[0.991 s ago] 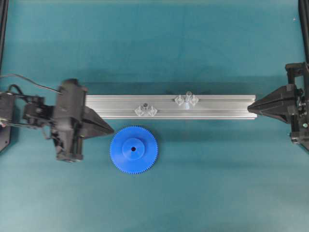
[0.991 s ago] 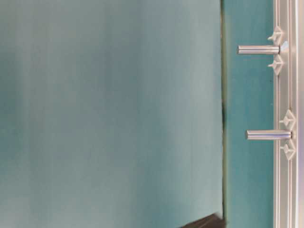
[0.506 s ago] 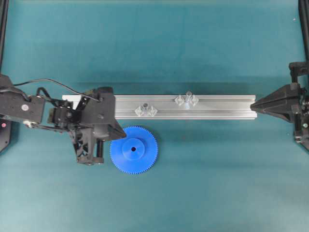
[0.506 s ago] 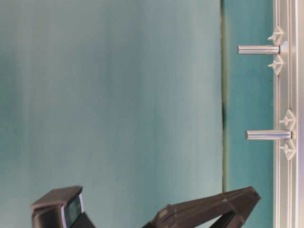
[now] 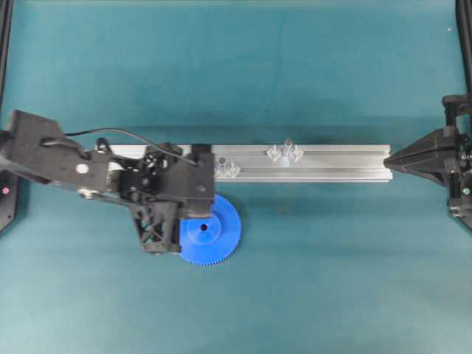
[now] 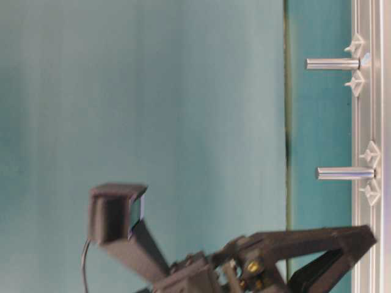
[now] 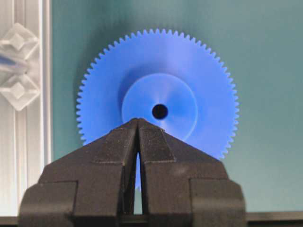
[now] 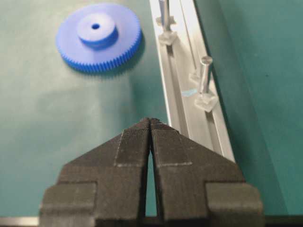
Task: Find the location of the shaft and insert the large gear.
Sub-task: 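Lower the left gripper around the blue gear's hub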
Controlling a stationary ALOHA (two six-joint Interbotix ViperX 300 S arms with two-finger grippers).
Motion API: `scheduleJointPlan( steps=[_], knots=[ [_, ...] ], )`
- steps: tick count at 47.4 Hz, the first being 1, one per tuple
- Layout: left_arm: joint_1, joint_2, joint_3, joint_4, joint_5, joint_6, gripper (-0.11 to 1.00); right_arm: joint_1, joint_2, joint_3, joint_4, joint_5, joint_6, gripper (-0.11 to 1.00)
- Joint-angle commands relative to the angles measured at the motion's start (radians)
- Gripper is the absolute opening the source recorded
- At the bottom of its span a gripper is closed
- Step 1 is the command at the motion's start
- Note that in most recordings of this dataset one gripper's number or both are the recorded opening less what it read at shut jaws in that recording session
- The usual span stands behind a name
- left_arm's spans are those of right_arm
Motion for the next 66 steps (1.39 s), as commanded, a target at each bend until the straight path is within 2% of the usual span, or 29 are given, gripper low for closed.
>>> scheduleJointPlan(
  steps=[1,14,25,50,66],
  knots=[
    [-0.005,0.003,-0.046,0.003,0.018,0.002,0.01,-0.009,0.005,-0.008,-0.002,-0.005,0.009,0.02],
    [-0.008,0.052,-0.104,0.003,0.094,0.005,0.01,-0.025,0.003,-0.005,0.0,-0.005,0.009,0.02],
    [-0.021,0.097,-0.158,0.003,0.167,0.052,0.01,-0.031,0.002,-0.003,0.0,-0.005,0.009,0.02],
    [-0.029,0.132,-0.202,0.003,0.242,0.057,0.01,-0.031,-0.017,0.005,0.0,-0.006,0.009,0.02],
    [-0.032,0.144,-0.221,0.003,0.242,0.057,0.01,-0.031,-0.021,0.008,-0.002,-0.006,0.009,0.02]
  ],
)
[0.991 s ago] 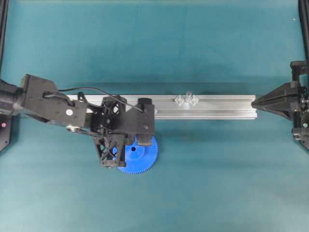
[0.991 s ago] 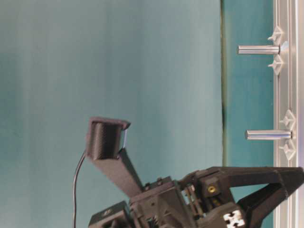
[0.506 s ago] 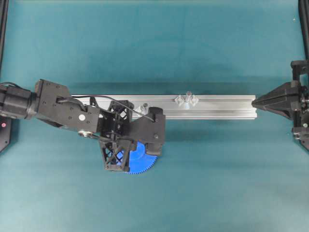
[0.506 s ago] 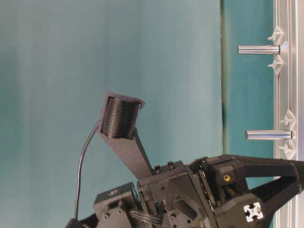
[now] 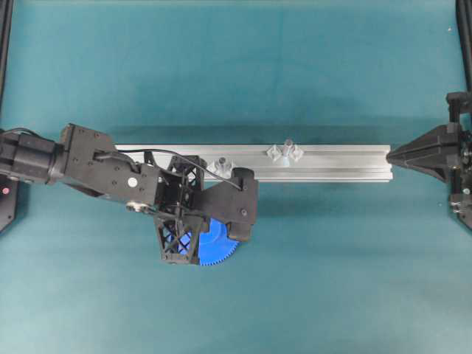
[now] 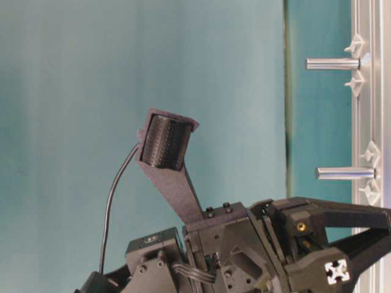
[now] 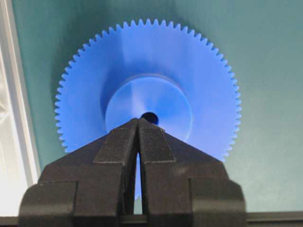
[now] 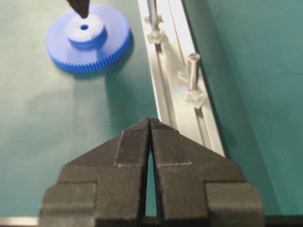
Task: Find the location of the shaft and insert the large gear.
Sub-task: 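Lower the left gripper around the blue gear's hub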
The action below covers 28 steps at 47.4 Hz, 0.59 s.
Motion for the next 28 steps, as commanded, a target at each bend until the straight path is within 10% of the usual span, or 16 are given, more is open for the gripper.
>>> scheduleJointPlan(
  steps=[1,28],
  knots=[
    [-0.006,-0.014,-0.021,0.003,-0.003,0.002,0.01,-0.003,0.005,-0.011,-0.002,-0.006,0.009,0.02],
    [-0.02,-0.012,-0.018,0.003,-0.009,0.08,0.15,-0.003,0.003,-0.006,0.0,-0.005,0.009,0.02]
  ],
)
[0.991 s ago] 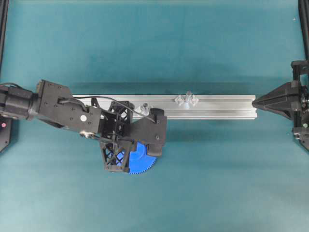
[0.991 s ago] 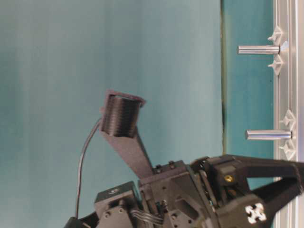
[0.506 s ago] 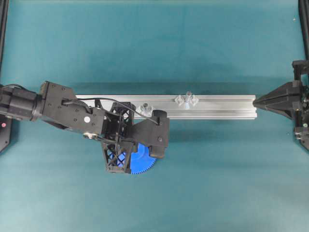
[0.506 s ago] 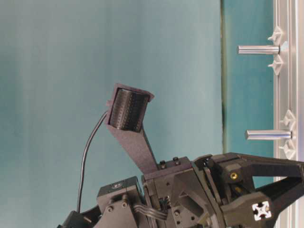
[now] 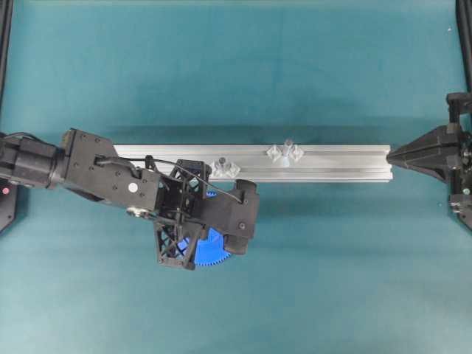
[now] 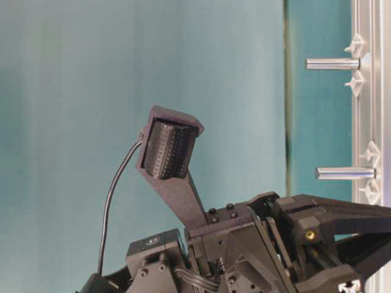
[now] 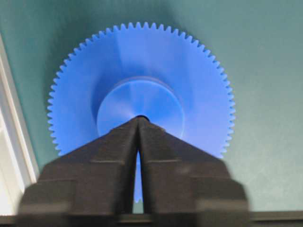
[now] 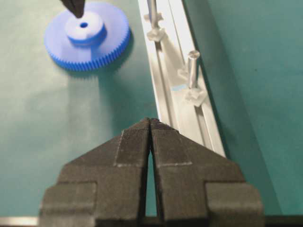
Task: Find the location of the shaft and insert the large gear.
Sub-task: 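Lower the left gripper around the blue gear's hub, then close the left gripper on the gear hub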
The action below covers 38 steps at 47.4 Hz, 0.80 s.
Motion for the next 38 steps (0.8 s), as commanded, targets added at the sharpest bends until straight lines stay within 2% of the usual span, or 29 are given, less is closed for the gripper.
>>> scheduleJointPlan(
  steps=[1,10,15,38],
  knots=[
    [-0.006,-0.015,-0.017,0.003,-0.006,-0.005,0.19,-0.002,0.006,-0.011,0.0,-0.005,0.009,0.02],
    [-0.005,-0.002,-0.006,0.002,-0.012,-0.032,0.73,-0.002,0.006,-0.011,0.0,-0.005,0.011,0.02],
    [0.0,0.008,-0.009,0.003,-0.011,-0.051,0.93,-0.002,0.006,-0.009,-0.002,-0.008,0.012,0.02],
    [0.008,0.031,-0.018,0.003,-0.005,-0.06,0.95,-0.002,0.005,-0.002,0.0,-0.011,0.025,0.02]
  ],
)
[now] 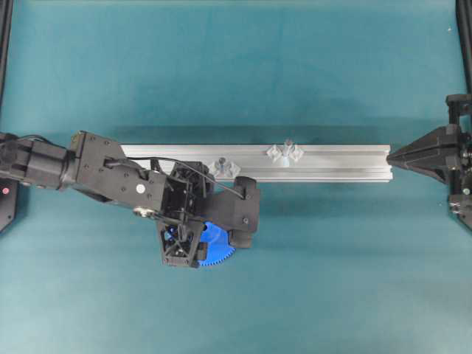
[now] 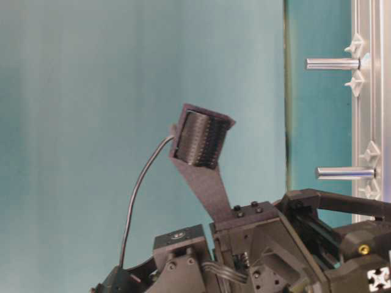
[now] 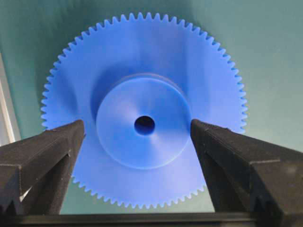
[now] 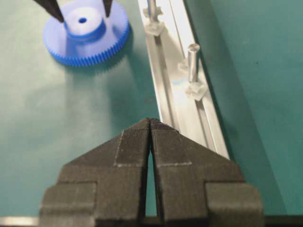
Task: Find the location of the shaft and insert the large gear.
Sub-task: 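Close the left gripper on the gear hub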
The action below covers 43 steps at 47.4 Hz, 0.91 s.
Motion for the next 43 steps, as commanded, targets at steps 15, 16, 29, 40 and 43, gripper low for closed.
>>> scheduleJointPlan(
  steps=[15,16,29,40,43],
  knots=[
    [0.003,0.006,-0.031,0.003,-0.002,-0.005,0.95,-0.002,0.005,-0.011,0.0,-0.011,0.009,0.02],
    [0.003,0.008,-0.031,0.003,-0.003,-0.005,0.95,-0.002,0.005,-0.011,0.002,-0.009,0.009,0.02],
    [0.006,0.026,-0.031,0.003,-0.003,-0.021,0.95,-0.002,0.006,-0.009,0.0,-0.009,0.009,0.02],
    [0.008,0.038,-0.028,0.003,-0.005,-0.035,0.94,-0.002,0.005,-0.008,0.002,-0.009,0.009,0.02],
    [0.008,0.041,-0.023,0.003,-0.005,-0.037,0.94,-0.002,0.006,-0.008,0.002,-0.011,0.011,0.02]
  ],
)
